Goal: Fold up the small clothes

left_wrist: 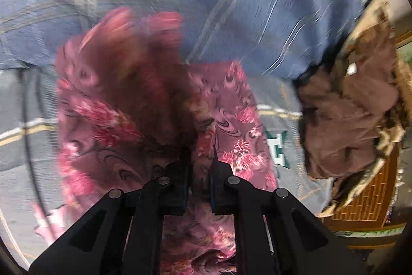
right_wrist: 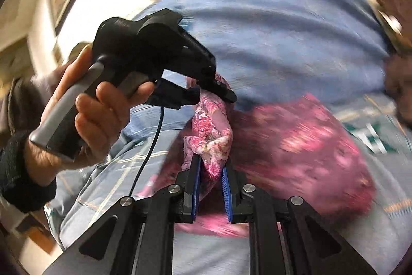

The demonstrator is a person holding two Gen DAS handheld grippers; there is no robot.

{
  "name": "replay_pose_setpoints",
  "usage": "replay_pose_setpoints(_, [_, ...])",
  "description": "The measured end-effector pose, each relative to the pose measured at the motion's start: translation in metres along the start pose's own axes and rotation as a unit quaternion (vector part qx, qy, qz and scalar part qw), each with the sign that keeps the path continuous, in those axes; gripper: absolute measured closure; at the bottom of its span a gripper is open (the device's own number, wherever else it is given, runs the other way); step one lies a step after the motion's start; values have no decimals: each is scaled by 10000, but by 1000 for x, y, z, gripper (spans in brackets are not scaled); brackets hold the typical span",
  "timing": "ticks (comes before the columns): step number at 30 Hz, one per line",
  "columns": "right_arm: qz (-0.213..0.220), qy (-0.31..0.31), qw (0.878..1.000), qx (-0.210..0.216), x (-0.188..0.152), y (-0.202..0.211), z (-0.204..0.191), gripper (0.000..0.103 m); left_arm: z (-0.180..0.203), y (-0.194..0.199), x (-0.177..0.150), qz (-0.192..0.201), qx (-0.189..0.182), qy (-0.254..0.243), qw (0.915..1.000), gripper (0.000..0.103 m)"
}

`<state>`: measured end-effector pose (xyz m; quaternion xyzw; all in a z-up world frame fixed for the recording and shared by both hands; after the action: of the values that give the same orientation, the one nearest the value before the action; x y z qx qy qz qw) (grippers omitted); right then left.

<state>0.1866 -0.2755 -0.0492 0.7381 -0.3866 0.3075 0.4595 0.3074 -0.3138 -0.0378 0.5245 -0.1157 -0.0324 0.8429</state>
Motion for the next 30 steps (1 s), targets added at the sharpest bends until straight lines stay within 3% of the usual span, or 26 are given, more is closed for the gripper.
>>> replay_pose_setpoints(3, [-215, -397, 9990, -17, -17, -4, 34, 86, 5, -33, -2, -286, 281, 185, 9990, 89])
replay_pose_setpoints(7, [-242, -831, 9956, 347, -27, -6, 50, 80, 11, -40, 2, -414, 304, 151, 9986, 66])
replay_pose_setpoints(10, [-315, -960, 9934, 534, -24, -12, 53, 72, 13, -41, 4, -512, 515, -8, 9974, 66])
replay_pose_setpoints(12, [-382, -1050, 9917, 631, -23, -17, 55, 72, 13, -43, 0, -597, 708, -213, 9955, 68])
replay_pose_setpoints(14, [-394, -1032, 9914, 698, -22, -18, 55, 78, 10, -43, -2, -576, 917, -342, 9935, 89])
replay_pose_setpoints(16, [-295, -948, 9919, 797, -16, -15, 52, 89, 10, -41, -5, -535, 952, -378, 9933, 99])
replay_pose_setpoints(19, [-24, -951, 9904, 999, -5, 0, 49, 92, 21, -25, -7, -340, 592, -218, 9974, 99])
replay_pose_setpoints(25, [571, -1225, 9852, 1056, 28, 41, 70, 93, 70, -6, -5, -77, 90, -452, 9989, 99])
replay_pose_setpoints(28, [632, -1412, 9849, 776, 27, 51, 99, 93, 87, -31, -7, -218, 32, -484, 9986, 99])
replay_pose_setpoints(30, [443, -1659, 9835, 571, 15, 47, 120, 93, 90, -58, -6, -348, 165, -366, 9986, 99])
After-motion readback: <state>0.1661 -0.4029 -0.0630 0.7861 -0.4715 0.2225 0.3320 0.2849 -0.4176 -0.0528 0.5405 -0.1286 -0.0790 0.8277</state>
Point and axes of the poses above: each gripper's, at about its wrist camera, not at the fingertips, and y roughly against the way its jaws point, z to its right, x to its top, the point moved 10 cm from there along -y, roughly the way its jaws point, and after that the axes turned 4 degrees about y, right-handed, at the moved point
